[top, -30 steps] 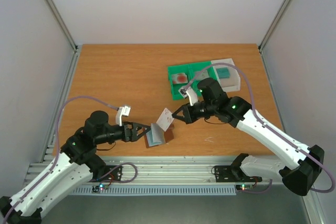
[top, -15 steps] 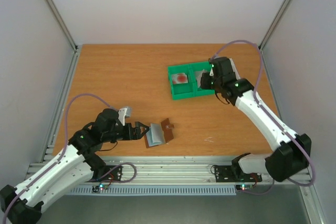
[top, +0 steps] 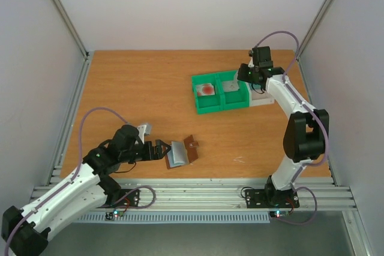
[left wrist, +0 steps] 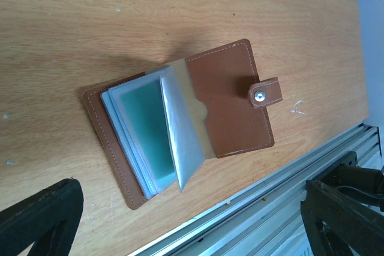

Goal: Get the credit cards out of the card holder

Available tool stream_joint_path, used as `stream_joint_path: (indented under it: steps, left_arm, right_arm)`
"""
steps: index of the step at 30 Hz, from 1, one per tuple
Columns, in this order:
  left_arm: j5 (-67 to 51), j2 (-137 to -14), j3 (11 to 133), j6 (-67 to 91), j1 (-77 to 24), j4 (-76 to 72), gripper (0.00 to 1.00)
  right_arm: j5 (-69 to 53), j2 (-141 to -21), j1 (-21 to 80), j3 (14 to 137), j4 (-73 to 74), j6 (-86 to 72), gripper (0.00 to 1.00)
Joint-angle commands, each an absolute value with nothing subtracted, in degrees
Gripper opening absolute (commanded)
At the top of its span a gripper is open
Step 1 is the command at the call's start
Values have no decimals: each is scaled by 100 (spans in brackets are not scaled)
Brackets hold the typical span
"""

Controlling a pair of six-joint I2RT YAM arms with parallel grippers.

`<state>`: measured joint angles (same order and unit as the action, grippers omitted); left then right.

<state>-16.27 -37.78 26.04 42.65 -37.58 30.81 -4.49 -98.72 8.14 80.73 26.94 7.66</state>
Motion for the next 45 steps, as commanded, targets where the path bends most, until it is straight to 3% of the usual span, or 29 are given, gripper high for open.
stream_joint_path:
  steps: [1,22,28,40,45]
  left_arm:
    - [-1436,-3855,2627,4257,-3764,2793,99]
    - [-1297,-4071,3064,3961,-3766,3197,99]
    - [-1209,-4086,3013,4073,-3768,3235,99]
    - [-1285,-4172,2948,4200,-3770,3236,95]
    - [-1350,-4218,2870,4276,-3768,3222,94]
  right_arm:
    - [-901,-10379,834,8582,2557,888,1]
    - [-1306,-11781,834,9149,2435,635,4]
    - [-918,-11918,828,9356,2721,688,10]
    - [-455,-11917,831,9605,3223,688,13]
    - [-800,-11613,835,9633,3437,650,18]
